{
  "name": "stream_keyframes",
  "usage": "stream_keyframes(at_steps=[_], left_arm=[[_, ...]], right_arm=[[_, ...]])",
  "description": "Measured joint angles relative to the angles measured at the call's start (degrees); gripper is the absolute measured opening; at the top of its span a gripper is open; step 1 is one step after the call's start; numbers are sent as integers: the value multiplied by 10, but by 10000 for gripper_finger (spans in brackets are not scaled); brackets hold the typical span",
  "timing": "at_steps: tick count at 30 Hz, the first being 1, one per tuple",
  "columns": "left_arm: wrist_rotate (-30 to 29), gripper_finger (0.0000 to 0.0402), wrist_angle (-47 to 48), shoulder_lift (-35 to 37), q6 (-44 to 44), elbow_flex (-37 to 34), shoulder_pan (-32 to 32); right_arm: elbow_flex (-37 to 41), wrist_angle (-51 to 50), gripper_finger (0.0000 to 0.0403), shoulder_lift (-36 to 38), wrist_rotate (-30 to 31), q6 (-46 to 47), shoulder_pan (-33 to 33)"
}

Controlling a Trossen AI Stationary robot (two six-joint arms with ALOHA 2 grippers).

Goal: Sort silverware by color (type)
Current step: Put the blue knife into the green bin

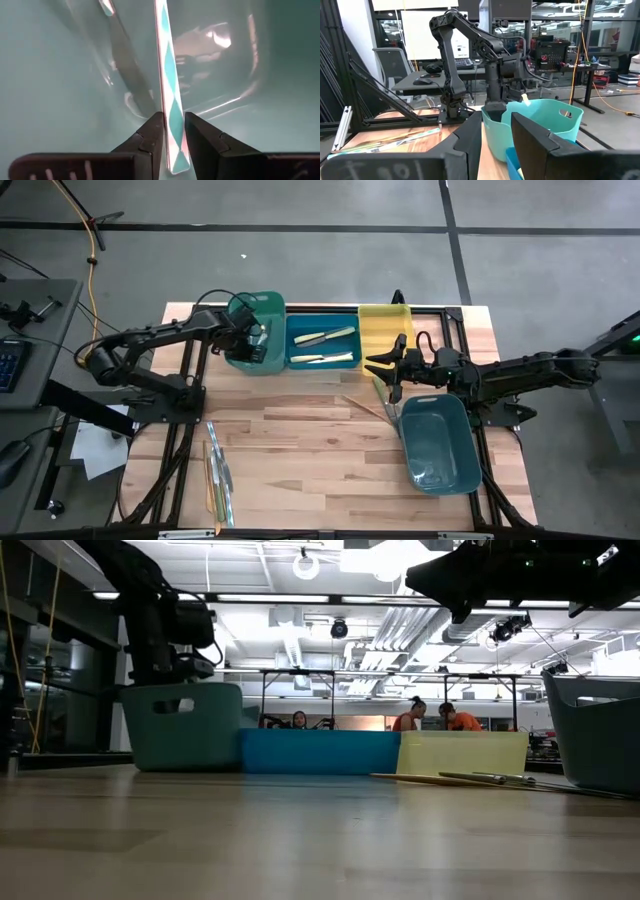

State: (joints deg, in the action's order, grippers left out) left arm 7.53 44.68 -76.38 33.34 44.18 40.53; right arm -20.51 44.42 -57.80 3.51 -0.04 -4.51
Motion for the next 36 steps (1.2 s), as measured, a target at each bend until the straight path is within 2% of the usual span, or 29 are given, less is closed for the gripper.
stream_keyframes(at_steps=[12,18,22,25,29,33,36], left_arm=[[0,76,-16,35,-7,0,0],[1,76,-18,54,-81,49,0],[-26,76,-25,74,-153,106,0],[-42,72,-80,116,-208,114,-12],[-36,44,-221,202,-241,61,-51],[-36,7,-348,292,-244,-32,-108],[-37,5,-424,353,-235,-108,-154]], right_arm=[[0,0,103,0,0,-3,0],[0,0,103,0,0,-4,0],[0,0,103,0,0,-4,0],[0,-2,103,0,0,-4,0],[0,-14,103,0,2,-4,0],[0,-16,103,0,20,-4,0],[0,-16,103,0,28,0,0]])
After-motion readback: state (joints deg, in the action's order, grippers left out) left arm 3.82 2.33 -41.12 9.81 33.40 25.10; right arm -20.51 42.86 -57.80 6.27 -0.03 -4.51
